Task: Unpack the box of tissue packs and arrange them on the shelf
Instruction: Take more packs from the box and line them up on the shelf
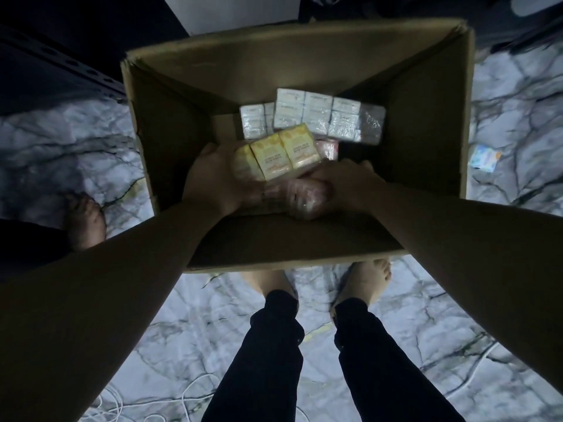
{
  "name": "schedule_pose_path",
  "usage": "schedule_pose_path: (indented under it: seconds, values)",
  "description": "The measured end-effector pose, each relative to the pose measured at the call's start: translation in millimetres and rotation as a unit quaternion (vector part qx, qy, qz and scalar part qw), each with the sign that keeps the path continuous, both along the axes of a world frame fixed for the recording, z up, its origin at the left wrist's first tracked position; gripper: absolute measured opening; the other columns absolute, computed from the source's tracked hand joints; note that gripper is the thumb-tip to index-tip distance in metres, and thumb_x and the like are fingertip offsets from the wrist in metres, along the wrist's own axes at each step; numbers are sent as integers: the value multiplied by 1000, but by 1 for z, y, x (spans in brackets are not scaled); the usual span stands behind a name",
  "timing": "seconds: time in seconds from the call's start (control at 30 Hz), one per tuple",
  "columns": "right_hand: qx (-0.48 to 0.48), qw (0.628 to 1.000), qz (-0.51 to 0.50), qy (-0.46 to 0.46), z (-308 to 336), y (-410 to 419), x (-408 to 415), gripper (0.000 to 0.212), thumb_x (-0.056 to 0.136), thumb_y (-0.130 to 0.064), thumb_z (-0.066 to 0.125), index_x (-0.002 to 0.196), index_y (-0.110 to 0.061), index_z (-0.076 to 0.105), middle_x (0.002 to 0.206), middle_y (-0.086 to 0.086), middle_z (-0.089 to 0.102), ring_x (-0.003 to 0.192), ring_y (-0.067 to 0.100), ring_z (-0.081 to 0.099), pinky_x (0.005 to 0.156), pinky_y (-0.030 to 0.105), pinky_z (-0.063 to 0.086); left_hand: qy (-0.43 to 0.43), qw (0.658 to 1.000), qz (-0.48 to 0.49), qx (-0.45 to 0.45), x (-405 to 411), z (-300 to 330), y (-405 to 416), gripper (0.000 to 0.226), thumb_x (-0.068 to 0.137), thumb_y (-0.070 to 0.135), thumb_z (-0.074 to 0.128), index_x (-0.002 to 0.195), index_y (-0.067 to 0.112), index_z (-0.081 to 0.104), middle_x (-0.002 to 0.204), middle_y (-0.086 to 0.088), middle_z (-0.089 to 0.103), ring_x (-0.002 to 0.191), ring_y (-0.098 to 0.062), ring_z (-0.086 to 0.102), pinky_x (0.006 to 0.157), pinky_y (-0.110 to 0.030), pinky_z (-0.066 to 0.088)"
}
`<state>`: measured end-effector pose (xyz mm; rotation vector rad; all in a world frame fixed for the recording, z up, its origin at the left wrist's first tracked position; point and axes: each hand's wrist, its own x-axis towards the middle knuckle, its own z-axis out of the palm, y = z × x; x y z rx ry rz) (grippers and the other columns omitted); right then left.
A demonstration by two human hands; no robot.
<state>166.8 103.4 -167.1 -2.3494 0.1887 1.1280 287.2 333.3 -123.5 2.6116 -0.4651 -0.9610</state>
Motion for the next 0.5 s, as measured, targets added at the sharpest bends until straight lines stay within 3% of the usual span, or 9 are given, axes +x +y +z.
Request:
schedule_pose_path:
  seconds: [0.1,0.23,0.33,0.5]
  values:
    - [7,998,-40,-41,21,-1,-12,66,76,-68,73,136,-51,55,137,-9,60,127,24,54,101,51,34,1,1000,4,-15,3,18,5,89,64,54,92,141,29,54,134,-11,59,120,-30,58,94,-35,47]
    - [2,983,-150,-103,61,3,-36,80,78,-64,75,150,-42,47,139,-2,57,127,28,50,105,47,39,-17,998,45,-34,3,55,3,86,65,53,92,138,26,54,131,-9,59,119,-29,58,89,-34,45]
    - [25,953,-253,-166,111,1,-42,81,74,-66,74,146,-36,55,126,2,64,118,28,58,100,44,49,-30,995,83,-55,0,97,-4,85,63,55,92,134,26,55,129,-5,59,118,-26,58,85,-31,43]
    - [66,903,-351,-237,212,-6,-47,56,79,-53,84,129,-30,70,115,-6,70,104,13,66,87,30,53,-54,987,125,-89,-7,181,-17,81,61,67,89,127,39,51,121,8,60,107,-14,60,80,-35,52]
